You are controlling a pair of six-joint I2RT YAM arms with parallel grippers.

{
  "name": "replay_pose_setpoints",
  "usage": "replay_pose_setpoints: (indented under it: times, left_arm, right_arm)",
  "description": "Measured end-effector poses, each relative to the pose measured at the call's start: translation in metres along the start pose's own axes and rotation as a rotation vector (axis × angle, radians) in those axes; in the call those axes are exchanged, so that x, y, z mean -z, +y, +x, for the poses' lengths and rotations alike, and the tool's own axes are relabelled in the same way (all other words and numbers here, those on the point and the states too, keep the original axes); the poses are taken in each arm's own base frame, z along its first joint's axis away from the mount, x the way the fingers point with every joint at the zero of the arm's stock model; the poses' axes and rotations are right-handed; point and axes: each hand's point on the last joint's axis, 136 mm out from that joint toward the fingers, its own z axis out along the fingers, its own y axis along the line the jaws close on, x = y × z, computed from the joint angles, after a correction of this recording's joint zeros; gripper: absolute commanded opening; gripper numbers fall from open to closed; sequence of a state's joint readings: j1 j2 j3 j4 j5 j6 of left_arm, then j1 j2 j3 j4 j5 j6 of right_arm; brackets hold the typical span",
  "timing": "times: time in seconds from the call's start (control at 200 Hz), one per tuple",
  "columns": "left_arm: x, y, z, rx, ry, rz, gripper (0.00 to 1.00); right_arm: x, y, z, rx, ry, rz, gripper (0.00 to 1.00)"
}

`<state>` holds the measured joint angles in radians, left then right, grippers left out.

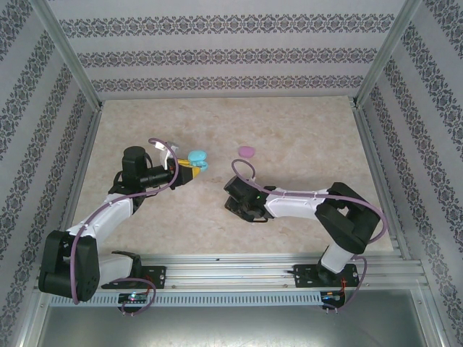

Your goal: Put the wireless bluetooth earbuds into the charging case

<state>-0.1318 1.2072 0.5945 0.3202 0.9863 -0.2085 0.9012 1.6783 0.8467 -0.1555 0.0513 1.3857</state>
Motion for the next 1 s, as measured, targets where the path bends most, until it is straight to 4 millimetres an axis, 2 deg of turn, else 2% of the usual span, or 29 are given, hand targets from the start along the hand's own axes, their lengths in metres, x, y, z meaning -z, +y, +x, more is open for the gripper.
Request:
replay_pose_setpoints:
  times: [0.395,0.759,0.884,0.999]
  left_arm:
    - [0.0,0.0,0.0,-0.008,0.0,0.0,0.06]
    - [0.0,0.0,0.002,-0.011,0.007,-0.001,0.05]
    - [0.0,0.001,0.004,-0.005,0.013,-0.002,0.06]
    - [0.0,0.0,0.004,-0.005,0.014,-0.001,0.05]
  right_arm:
    - [-0.003,-0.003,0.001,0.001,0.008,0.038,0.29]
    - [-0.003,-0.002,0.003,0.103,0.029,0.145,0.21]
    - [-0.003,0.008,0.003,0.168,0.038,0.15,0.2]
    - [0.005,0.021,-0.001,0.23,0.037,0.147,0.2]
